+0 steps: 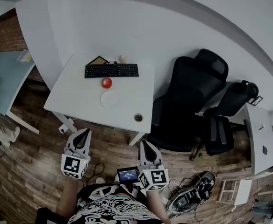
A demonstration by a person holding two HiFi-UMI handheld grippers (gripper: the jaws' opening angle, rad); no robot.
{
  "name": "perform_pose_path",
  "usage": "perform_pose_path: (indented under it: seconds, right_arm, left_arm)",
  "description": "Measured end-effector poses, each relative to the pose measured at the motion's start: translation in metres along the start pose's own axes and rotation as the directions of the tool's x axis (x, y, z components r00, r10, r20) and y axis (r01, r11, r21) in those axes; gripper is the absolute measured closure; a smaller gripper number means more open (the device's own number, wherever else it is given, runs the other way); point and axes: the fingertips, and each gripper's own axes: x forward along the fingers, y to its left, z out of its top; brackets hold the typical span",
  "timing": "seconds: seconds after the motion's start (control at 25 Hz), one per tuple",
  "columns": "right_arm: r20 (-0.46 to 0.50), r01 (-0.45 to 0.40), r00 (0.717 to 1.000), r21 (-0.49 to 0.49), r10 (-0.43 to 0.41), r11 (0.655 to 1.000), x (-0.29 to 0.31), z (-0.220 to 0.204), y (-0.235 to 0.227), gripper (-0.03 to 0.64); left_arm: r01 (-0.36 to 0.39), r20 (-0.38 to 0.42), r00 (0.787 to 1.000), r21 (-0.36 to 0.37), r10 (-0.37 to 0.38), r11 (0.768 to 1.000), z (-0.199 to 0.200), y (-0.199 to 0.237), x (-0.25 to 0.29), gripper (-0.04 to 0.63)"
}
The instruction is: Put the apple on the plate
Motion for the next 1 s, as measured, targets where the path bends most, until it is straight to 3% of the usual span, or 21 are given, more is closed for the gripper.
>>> perform_pose_path:
  seconds: [0.56, 1.0]
  right_arm:
    - [0.016, -0.062, 0.998, -0.006, 0.062, 0.998, -0.001, -0.001, -0.020, 0.588]
    - [-0.007, -0.105, 0.994, -0.019, 0.105, 0.994, 0.044, -0.003, -0.026, 0.586]
  left_arm:
    - [-0.056, 0.000, 0.998, 0.007, 0.056, 0.998, 0.000, -0.017, 0.005, 0.580]
    - [-0.113, 0.002, 0.994, 0.004, 0.113, 0.994, -0.002, 0.013, 0.034, 0.580]
